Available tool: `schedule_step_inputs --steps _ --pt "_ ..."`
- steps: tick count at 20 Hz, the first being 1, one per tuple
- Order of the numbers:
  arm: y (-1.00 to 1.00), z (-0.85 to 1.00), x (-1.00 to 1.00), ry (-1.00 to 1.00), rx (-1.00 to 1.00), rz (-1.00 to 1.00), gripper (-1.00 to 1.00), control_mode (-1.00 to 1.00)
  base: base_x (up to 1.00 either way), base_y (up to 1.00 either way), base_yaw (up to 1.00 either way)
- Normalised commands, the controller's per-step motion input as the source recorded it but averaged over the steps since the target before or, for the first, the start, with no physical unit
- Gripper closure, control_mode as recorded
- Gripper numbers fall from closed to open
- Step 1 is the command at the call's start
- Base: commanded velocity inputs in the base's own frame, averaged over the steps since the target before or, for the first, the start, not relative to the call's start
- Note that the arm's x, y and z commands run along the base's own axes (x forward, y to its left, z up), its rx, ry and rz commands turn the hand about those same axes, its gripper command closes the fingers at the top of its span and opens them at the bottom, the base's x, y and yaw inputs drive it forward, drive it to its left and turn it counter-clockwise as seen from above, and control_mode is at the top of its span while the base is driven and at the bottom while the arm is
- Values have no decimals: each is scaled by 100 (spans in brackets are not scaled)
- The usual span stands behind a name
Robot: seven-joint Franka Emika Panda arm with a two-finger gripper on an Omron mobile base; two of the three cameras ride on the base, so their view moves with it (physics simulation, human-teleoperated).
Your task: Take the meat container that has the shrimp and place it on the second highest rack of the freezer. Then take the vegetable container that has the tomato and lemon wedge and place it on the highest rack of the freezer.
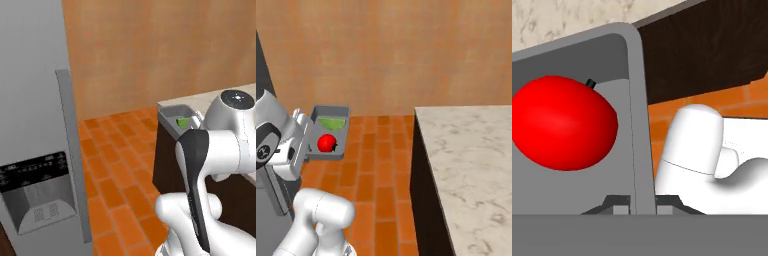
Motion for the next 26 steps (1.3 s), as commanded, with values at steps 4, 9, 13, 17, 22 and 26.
schedule_step_inputs --steps 4,9,13,17,22,26 --pt "0 0 0 0 0 0 100 100 94 -34 8" --pt "0 0 0 0 0 0 100 100 82 0 23" --pt "0 0 0 0 0 0 100 100 99 -5 27" --pt "0 0 0 0 0 0 100 100 100 -23 26" --pt "0 0 0 0 0 0 100 100 100 -24 35" --pt "0 0 0 0 0 0 100 100 99 -13 58"
